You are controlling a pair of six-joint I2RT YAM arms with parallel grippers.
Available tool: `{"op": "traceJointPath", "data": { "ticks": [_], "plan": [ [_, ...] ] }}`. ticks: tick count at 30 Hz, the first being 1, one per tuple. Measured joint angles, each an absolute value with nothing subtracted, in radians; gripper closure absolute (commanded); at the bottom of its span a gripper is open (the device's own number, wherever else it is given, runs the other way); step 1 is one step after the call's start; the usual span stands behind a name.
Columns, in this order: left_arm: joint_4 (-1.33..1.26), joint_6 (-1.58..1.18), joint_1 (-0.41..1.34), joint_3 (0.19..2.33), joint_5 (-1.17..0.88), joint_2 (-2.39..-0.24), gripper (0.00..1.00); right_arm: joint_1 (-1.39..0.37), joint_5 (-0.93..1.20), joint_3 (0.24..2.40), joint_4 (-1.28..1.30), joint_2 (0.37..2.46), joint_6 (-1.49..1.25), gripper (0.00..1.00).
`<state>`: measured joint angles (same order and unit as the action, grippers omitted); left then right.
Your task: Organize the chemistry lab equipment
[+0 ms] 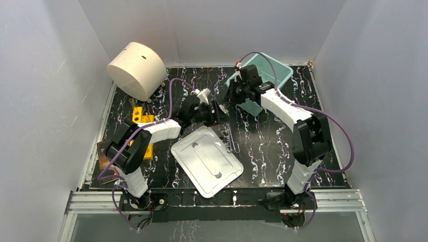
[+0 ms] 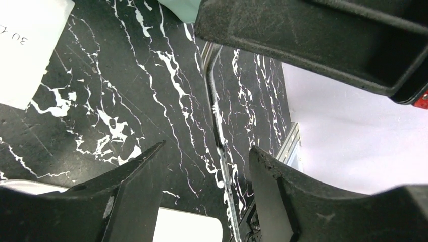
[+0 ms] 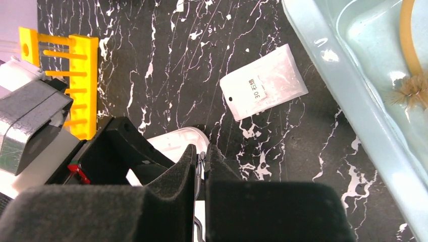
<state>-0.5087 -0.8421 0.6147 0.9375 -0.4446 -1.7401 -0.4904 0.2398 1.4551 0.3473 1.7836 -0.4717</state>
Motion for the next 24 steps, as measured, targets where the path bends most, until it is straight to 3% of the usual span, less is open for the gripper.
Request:
{"op": "traceJointPath", "data": {
  "ticks": [9,12,15,16,20,24],
  "plan": [
    [-0.479,-0.916,0.617,1.017,-0.437,-1.764,0.81,-0.490,0.238,1.457,0.350,1.784,-0.555,1.00],
    [-0.440,-0.949,0.617,1.071,-0.443,-1.805,1.00,-0.486,0.231,1.457,0.352,1.784,-0.577,1.00],
    [-0.403,-0.953,0.616,1.087,-0.437,-1.821,1.00,-0.478,0.220,1.457,0.368,1.784,-0.591,1.00],
    [-0.396,-0.955,0.616,1.088,-0.436,-1.820,1.00,-0.478,0.218,1.457,0.371,1.784,-0.596,0.95],
    [-0.379,-0.937,0.617,1.088,-0.438,-1.819,1.00,-0.479,0.213,1.457,0.393,1.784,-0.610,0.54],
    [-0.332,-0.878,0.618,1.090,-0.432,-1.806,1.00,-0.475,0.223,1.457,0.403,1.772,-0.632,0.35]
  ]
}}
